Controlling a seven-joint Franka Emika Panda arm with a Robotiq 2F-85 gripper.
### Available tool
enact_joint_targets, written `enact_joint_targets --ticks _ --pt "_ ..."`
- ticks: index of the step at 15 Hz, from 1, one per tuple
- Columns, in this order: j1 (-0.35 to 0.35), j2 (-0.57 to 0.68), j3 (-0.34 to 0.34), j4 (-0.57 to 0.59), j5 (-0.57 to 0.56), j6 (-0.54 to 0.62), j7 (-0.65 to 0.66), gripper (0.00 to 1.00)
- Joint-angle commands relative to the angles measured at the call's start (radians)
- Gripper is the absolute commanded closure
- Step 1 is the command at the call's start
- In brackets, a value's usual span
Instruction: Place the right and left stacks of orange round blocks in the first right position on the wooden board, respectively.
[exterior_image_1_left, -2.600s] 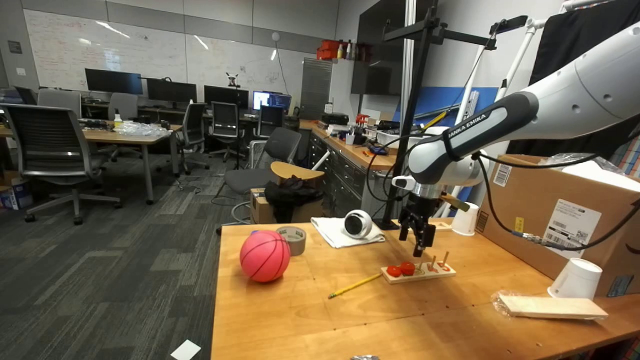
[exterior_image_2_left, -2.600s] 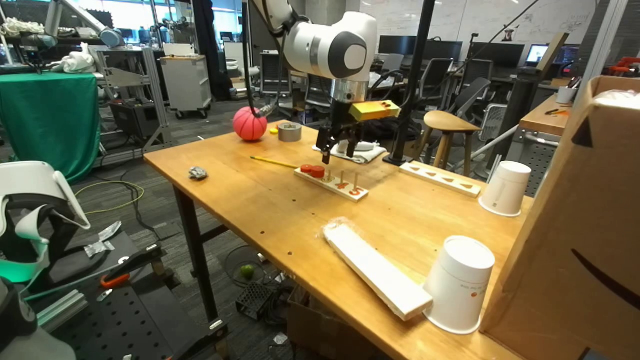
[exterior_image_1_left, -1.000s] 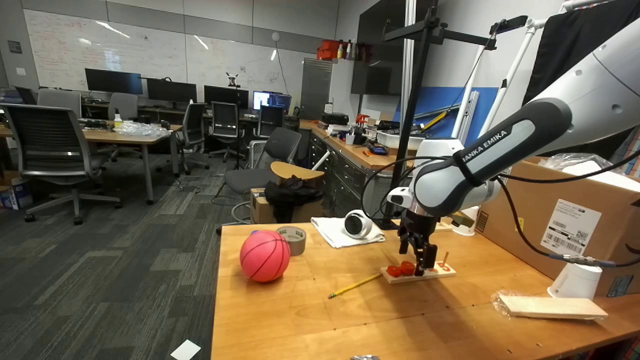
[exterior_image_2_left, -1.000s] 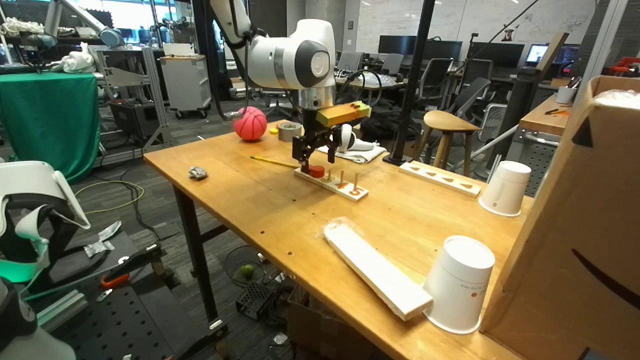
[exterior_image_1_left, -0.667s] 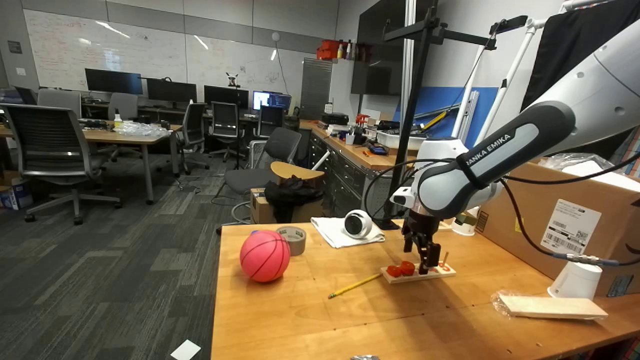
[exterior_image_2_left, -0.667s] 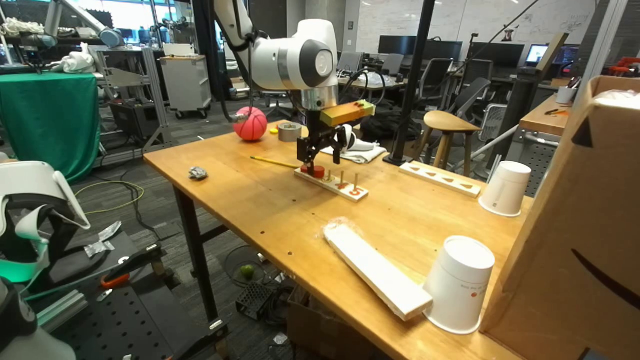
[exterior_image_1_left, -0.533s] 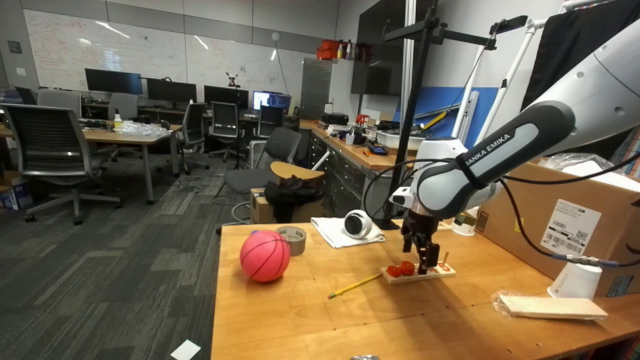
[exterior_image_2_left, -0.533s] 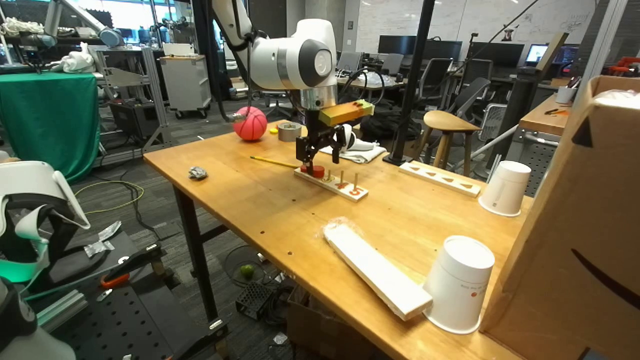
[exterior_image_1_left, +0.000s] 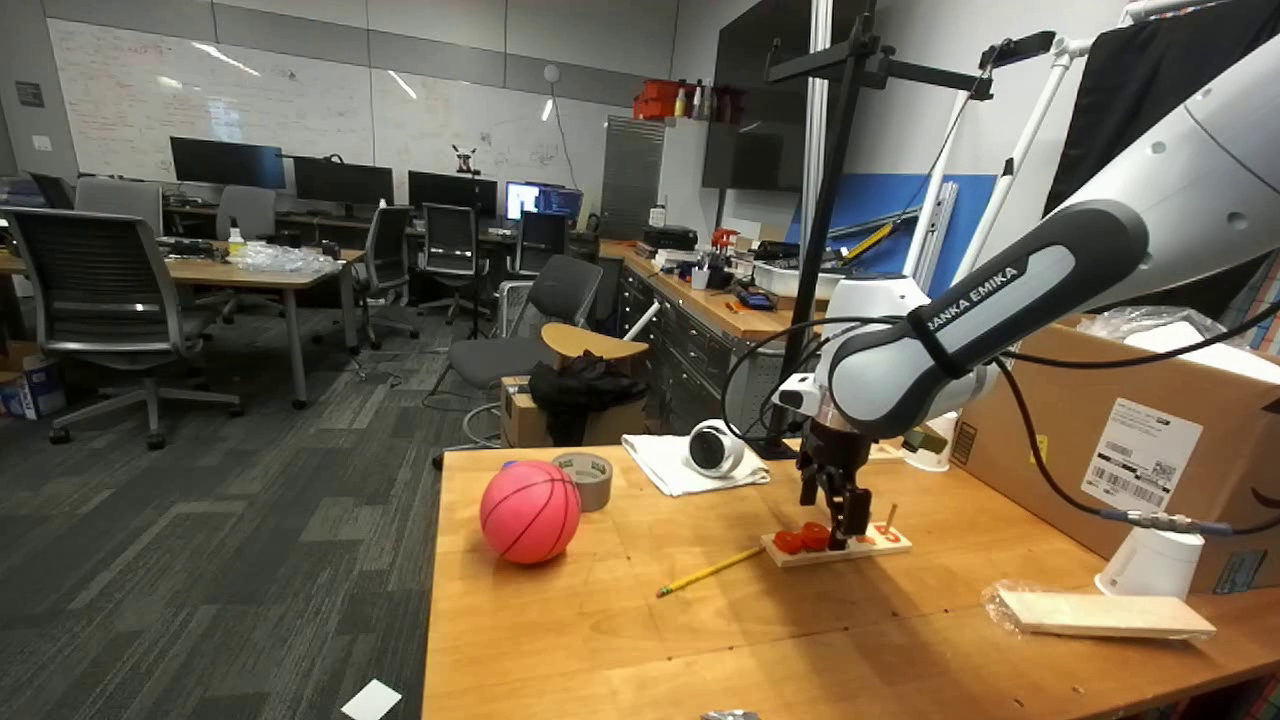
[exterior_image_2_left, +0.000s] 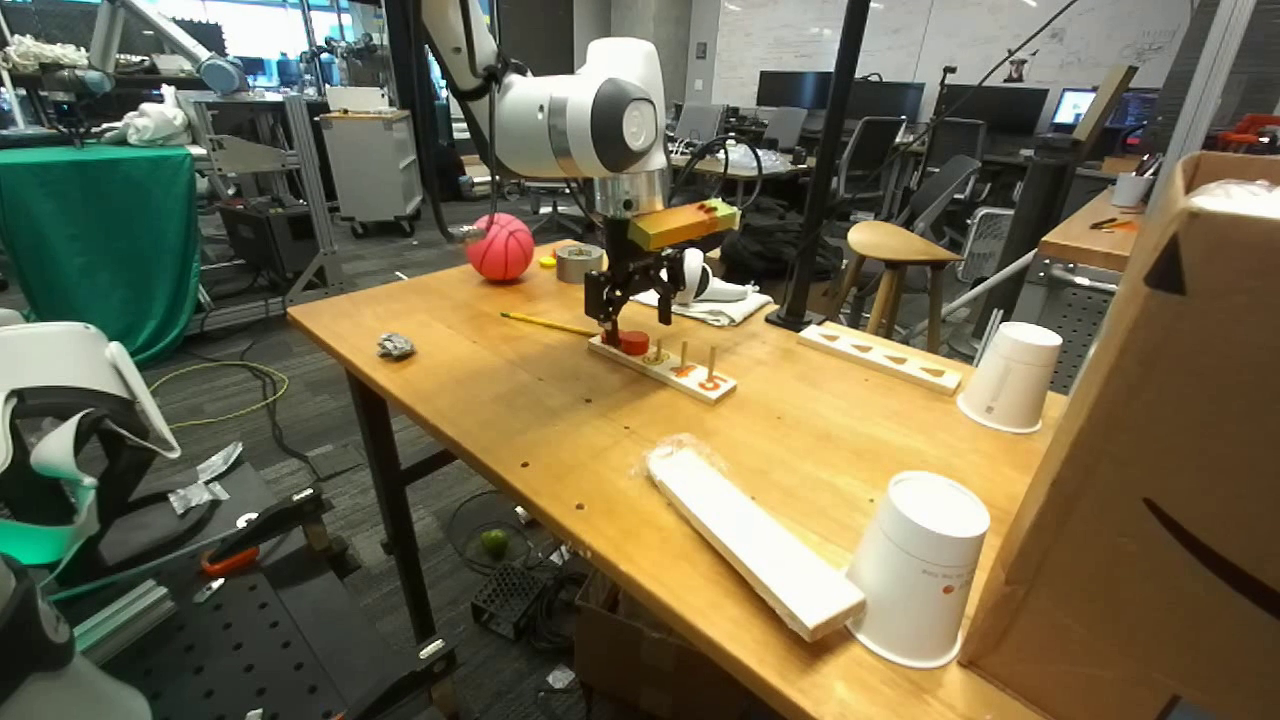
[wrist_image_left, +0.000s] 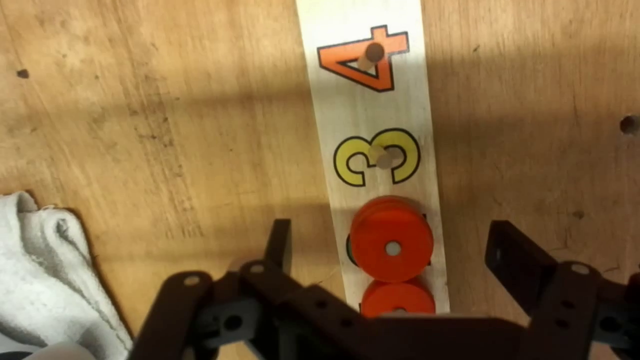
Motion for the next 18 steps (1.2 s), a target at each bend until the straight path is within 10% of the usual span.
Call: enact_joint_targets --ticks 1,10,18 --pt "0.003 0.006 0.001 0.018 -0.007 -0.002 0.027 0.0" --pt "0.001 0.014 0.006 0.02 0.001 -0.013 0.052 0.8" --pt "0.01 -0.031 -0.021 0.01 -0.048 -0.02 0.083 0.83"
